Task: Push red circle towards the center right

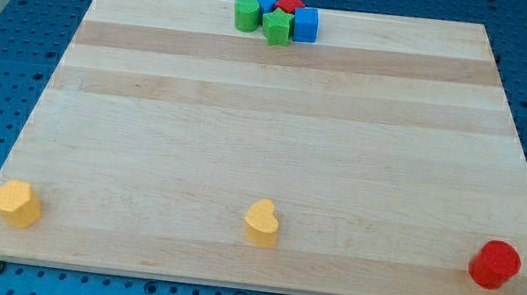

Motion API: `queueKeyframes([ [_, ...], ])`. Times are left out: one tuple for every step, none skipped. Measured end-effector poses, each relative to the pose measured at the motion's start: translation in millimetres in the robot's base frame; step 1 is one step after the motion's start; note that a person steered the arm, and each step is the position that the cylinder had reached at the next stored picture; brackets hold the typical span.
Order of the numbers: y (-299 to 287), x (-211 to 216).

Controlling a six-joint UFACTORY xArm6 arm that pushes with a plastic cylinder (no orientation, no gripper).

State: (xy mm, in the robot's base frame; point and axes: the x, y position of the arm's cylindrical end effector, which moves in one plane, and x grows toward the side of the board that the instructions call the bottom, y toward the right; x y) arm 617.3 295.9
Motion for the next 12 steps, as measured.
queueKeyframes([
  [-3.7, -0.5],
  [-32.0, -0.3],
  [-78.0, -4.0],
  [-117.6, -10.8],
  [-132.8, -17.3],
  [-123.4, -2.1],
  [-92.0, -4.5],
  [-82.1, -37.1],
  [-113.3, -70.0],
  [-127.6, -92.9],
  [-116.3, -81.3],
  [-85.6, -81.1],
])
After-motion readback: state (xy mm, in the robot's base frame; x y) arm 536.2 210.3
